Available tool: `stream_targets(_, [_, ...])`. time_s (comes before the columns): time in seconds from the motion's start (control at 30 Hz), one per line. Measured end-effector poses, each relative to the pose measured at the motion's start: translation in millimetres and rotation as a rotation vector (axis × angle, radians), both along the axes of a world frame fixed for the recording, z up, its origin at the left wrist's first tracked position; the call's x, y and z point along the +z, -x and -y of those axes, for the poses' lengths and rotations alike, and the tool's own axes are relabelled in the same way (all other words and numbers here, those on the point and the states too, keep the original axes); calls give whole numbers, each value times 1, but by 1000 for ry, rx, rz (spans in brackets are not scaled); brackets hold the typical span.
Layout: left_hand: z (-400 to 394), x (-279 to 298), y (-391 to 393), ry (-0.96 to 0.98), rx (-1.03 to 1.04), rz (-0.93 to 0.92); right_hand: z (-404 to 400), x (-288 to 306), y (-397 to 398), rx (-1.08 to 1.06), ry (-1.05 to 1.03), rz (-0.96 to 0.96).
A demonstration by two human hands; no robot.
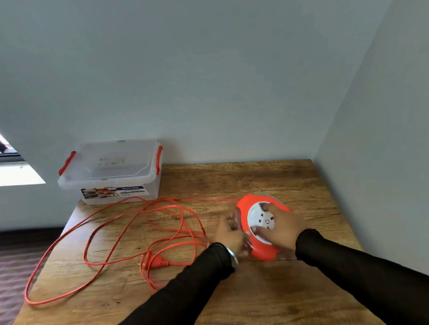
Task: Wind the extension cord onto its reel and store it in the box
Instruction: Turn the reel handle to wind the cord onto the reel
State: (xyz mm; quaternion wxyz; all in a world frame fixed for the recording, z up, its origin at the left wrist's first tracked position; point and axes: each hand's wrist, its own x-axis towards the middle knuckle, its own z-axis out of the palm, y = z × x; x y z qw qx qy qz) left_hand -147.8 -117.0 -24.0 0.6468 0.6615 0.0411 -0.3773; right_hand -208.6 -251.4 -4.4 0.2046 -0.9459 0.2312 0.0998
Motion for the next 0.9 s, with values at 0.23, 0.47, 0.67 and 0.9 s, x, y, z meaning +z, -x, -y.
stream_targets(0.23, [4, -12, 18, 27, 59, -61, 1, -5, -2, -120, -125, -7])
stream_targets(0.47, [-10, 1, 0, -422, -303, 386, 4, -2, -8, -56, -59, -125])
stream_targets(0.67, [-41, 33, -41, -771, -385, 1220, -3, 25, -30, 176, 280, -220])
stream_targets(0.9, [-73, 19, -71, -1123, -549, 1022, -45, 23, -94, 383, 213, 76])
